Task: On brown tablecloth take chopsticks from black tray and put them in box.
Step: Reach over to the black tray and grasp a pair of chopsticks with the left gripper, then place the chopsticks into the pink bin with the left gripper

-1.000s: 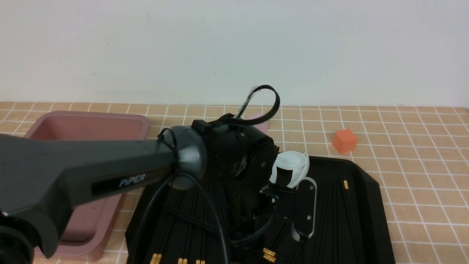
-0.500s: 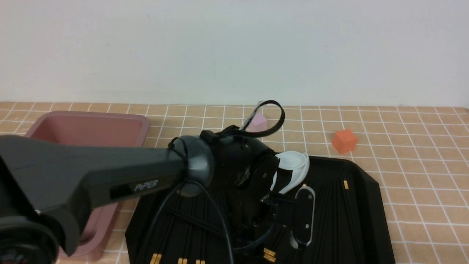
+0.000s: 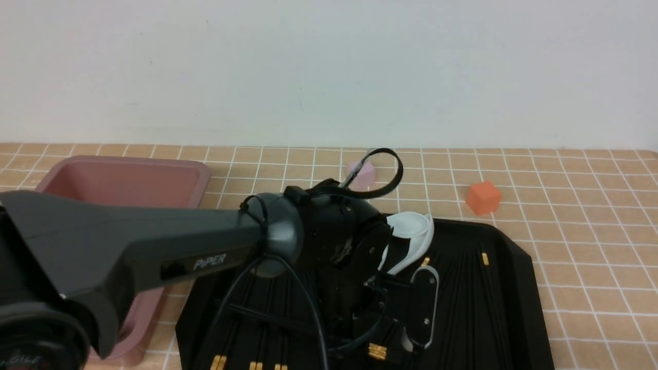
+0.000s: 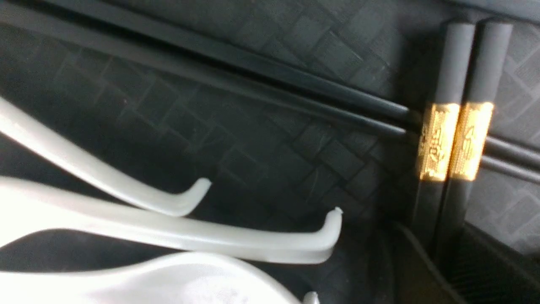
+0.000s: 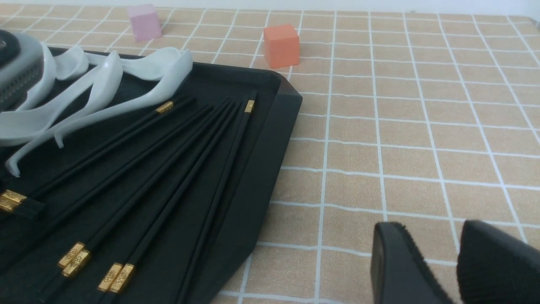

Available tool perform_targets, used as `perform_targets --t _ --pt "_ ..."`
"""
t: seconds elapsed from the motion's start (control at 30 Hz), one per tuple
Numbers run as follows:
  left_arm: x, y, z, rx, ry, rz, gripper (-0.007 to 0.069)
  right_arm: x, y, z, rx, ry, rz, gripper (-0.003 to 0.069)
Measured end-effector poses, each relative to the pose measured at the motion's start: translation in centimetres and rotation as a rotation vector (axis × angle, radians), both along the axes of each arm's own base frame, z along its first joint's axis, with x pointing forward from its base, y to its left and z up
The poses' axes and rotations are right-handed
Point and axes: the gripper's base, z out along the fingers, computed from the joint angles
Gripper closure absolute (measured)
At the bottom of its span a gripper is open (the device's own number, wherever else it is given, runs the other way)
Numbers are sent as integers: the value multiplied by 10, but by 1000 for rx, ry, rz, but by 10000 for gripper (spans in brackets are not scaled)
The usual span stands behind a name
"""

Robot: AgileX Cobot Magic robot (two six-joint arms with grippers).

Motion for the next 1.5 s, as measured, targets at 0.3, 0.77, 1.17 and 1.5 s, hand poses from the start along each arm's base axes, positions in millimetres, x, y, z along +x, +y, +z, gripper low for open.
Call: perform_targets --t 0.3,0.77,1.17,1.5 --pt "-9 1 99 -115 -224 -39 501 0 0 0 0 0 0 419" --pt "34 165 202 -240 -415 1306 501 0 0 0 0 0 0 419" --pt "90 303 178 -661 -185 1800 501 0 0 0 -2 0 0 419" --pt "120 308 98 -455 16 1815 501 0 0 0 0 0 0 419"
